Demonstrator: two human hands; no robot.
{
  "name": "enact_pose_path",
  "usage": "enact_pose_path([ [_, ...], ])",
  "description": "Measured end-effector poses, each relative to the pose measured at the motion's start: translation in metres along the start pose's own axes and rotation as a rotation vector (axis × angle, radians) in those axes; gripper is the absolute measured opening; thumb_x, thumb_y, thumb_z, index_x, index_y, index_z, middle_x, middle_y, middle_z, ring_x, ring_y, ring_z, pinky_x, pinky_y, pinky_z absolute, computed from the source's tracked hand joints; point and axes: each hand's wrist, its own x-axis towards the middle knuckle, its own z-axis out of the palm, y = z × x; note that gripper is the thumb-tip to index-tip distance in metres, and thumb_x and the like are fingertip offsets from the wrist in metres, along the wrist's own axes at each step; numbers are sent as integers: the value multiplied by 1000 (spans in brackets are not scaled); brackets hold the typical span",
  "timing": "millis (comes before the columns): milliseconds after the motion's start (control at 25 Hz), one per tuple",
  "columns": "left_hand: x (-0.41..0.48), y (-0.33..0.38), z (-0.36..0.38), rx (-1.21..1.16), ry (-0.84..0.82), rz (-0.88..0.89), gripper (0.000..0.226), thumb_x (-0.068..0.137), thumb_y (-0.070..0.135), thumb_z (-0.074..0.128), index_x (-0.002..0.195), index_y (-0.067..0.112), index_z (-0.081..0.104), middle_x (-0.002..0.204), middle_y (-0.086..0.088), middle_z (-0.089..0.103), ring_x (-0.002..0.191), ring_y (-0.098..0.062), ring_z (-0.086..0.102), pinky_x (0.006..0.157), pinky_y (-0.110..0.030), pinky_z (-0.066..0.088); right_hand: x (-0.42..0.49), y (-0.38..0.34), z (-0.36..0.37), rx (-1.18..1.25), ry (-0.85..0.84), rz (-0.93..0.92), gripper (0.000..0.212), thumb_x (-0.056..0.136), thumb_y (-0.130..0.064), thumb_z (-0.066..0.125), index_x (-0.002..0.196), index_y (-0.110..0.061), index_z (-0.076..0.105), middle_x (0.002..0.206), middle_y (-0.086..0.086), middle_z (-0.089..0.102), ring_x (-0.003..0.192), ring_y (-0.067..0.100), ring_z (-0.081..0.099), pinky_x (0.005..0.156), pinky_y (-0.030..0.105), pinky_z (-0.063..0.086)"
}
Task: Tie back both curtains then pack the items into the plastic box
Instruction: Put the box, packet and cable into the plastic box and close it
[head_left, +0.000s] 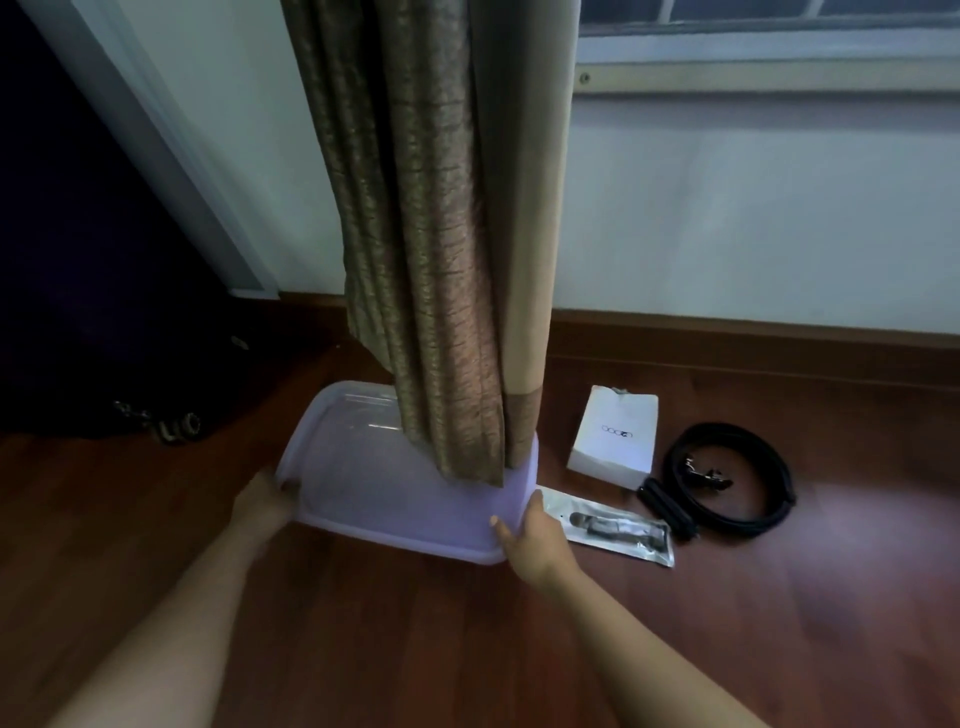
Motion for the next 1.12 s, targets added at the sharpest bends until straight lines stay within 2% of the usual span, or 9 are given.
enact_pose_path([
  [200,-44,-52,-29,-95,-23,-199,51,92,33,55,130,1,46,118,-26,57,97,-41,59,73,-47,53,-54,17,27,73,-94,3,69,90,-38,55,141,-3,23,128,13,56,112,29,57,88,33,48],
  [360,-102,-90,-44,-149,7,-281,31,87,23,62,108,1,60,106,-27,61,88,-40,62,68,-49,57,-109,33,40,60,-188,23,74,89,-39,57,143,-4,21,132,13,55,119,29,54,92,30,45],
  [560,-167,-98,-13,-49,-106,-263,31,73,32,73,84,4,63,89,-22,67,83,-34,65,77,-50,56,-155,65,-25,9,-188,105,64,86,-28,64,136,-6,30,132,13,53,118,27,54,84,25,41],
  [680,-207,-60,29,-92,-268,-169,24,73,21,75,85,6,60,89,-18,67,81,-29,65,76,-46,56,-165,107,-95,-82,-157,169,62,80,-31,71,125,-6,36,124,11,55,110,25,55,76,26,41],
  [800,-233,-19,74,-128,-410,-89,39,63,24,75,92,5,55,90,-14,65,78,-26,65,64,-37,57,-177,159,-145,-52,-70,221,60,72,-31,78,115,-8,41,117,10,58,104,24,58,85,35,49],
  [920,-240,2,109,-73,-518,10,36,72,21,73,96,4,52,92,-12,63,73,-19,62,58,-30,55,-182,206,-160,56,2,247,58,68,-27,81,111,-14,43,112,8,61,101,22,61,88,43,51],
  [1000,-236,5,121,10,-551,93,45,61,30,72,91,7,49,84,-9,60,68,-16,59,55,-30,53,-186,228,-153,136,44,247,61,66,-27,82,113,-14,44,110,6,63,99,20,63,89,44,53],
  [1080,-230,6,123,41,-591,136,60,52,36,69,99,9,46,89,-11,59,71,-18,60,64,-38,56,-189,239,-147,213,90,225,66,64,-31,84,116,-16,44,109,3,64,100,18,64,89,40,53],
  [1120,-227,7,123,82,-613,157,77,51,41,71,115,9,43,102,-14,59,82,-23,62,72,-41,56,-193,239,-145,245,104,222,70,63,-35,84,118,-18,43,110,2,63,100,17,63,88,37,53],
])
